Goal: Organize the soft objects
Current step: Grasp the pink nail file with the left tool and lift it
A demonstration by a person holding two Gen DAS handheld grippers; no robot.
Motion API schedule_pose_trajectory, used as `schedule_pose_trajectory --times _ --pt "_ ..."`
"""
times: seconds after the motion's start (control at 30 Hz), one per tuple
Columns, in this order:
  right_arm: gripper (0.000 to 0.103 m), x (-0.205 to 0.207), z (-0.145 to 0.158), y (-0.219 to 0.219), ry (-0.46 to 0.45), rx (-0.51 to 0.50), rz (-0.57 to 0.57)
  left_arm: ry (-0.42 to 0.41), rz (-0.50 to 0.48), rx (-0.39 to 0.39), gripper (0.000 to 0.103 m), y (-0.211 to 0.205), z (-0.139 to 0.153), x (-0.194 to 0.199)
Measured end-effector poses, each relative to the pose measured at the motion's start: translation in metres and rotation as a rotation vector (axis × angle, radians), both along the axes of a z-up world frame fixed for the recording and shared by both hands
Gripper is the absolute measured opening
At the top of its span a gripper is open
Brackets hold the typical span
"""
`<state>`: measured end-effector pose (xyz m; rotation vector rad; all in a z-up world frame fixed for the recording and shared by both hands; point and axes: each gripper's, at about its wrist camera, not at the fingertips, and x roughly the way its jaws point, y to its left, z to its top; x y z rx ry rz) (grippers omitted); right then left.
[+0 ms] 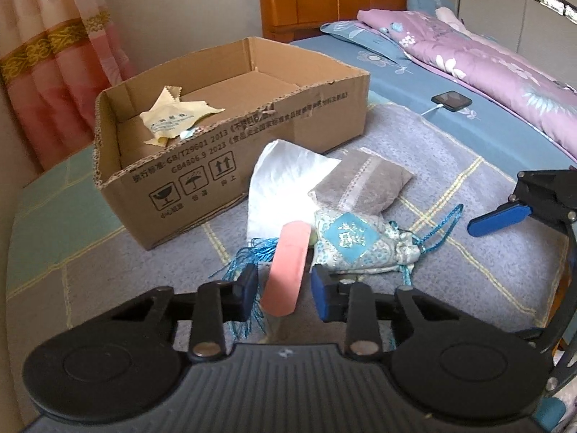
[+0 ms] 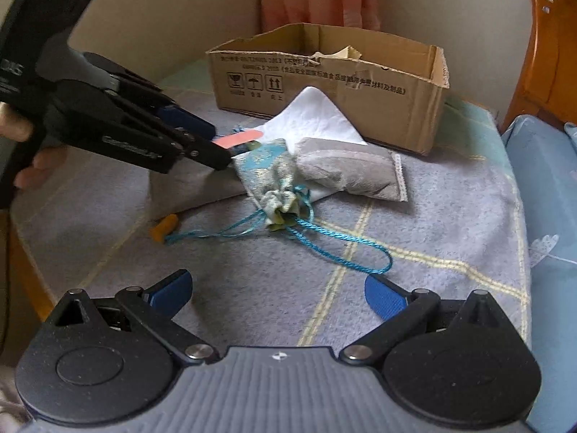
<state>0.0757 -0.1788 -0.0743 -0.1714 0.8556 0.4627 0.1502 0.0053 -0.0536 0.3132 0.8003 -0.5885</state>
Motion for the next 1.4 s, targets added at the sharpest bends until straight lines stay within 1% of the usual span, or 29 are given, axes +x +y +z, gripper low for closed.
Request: schedule_pose_trajectory --times 0.23,0.53,0.63,0.73,0.8,1.0,1.23,1.33,1.4 --pt "0.103 -0.006 0.006 0.000 -0.024 -0.010 0.014 0.005 0.006 -0.003 0.019 0.000 0.001 -0.002" --pt "0.103 -0.007 0.013 -0.002 -0.049 0.007 -0.002 0.046 0.061 -0.035 0.018 0.013 0.007 -0.017" --pt "0.103 -0.008 0.013 -0.001 -0.053 0.007 -0.004 0.063 0.057 -0.037 0.018 0.015 0.007 -0.025" --pt "0.103 -0.008 0.014 -0.001 -0.055 0.012 -0.006 0.054 0.058 -0.019 0.019 0.013 0.006 -0.026" --pt "0.103 -0.008 0.014 0.000 -0.056 0.015 -0.008 0.057 0.065 -0.025 0.019 0.011 0.005 -0.024" --pt "0.103 -0.010 0.017 0.000 -0.064 0.017 -0.010 0.041 0.059 -0.012 0.022 0.008 0.004 -0.021" --pt "0.103 -0.009 0.018 -0.002 -0.063 0.032 -0.018 -0.001 0.064 0.031 0.024 -0.002 0.005 -0.027" --pt "0.103 -0.008 0.017 -0.001 -0.063 0.035 -0.015 -0.012 0.074 0.048 0.024 -0.006 0.005 -0.028" --pt "0.103 -0.008 0.017 -0.001 -0.062 0.037 -0.014 -0.013 0.087 0.048 0.026 -0.007 0.007 -0.028"
